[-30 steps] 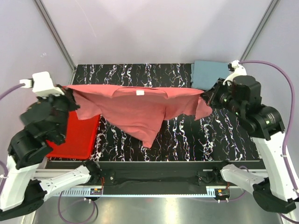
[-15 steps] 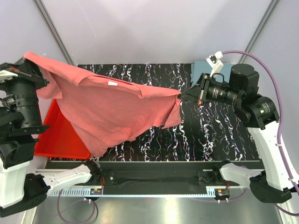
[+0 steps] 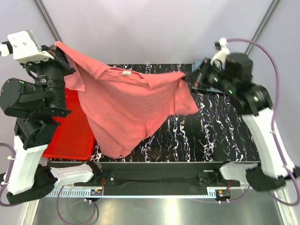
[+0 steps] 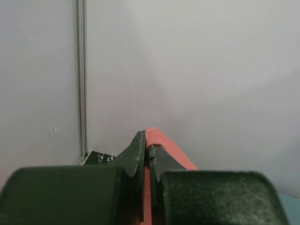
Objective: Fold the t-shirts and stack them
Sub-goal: Flatten the tshirt out
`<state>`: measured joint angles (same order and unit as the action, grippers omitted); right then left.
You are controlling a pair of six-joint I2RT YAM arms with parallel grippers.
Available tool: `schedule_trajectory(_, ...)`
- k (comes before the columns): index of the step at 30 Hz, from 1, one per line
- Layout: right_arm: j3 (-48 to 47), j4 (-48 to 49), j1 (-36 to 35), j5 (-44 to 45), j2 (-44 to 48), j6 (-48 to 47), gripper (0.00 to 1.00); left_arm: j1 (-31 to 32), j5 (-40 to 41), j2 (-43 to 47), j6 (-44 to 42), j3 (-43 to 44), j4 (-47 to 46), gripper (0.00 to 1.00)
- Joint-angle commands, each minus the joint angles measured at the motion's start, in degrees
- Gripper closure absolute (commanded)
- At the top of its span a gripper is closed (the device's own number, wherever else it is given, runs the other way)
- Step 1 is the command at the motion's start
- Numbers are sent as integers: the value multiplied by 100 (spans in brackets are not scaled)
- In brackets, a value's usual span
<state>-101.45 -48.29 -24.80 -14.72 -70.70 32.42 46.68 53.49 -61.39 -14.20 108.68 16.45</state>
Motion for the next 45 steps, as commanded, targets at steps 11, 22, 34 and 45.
schedule_trajectory(11, -4073, 2044, -8, 602, -3412, 317, 100, -27, -978, 610, 73, 1867, -133, 100)
schedule_trajectory(22, -2374, 2614, 896, 533, -3530, 177, 100, -18, -4001, 365, 3771, -1135, 502, 100)
schedule_trajectory(34, -2792, -179, 1995, 100, -4883, -1176, 89, 1564, -6868, -2825, 4672, -2634, -1031, 85)
schedule_trajectory(45, -2670, -2323, 2295, 1805, -4515, -1442, 34, 678, -6158, -1545, 4003, -2869, 744, 21)
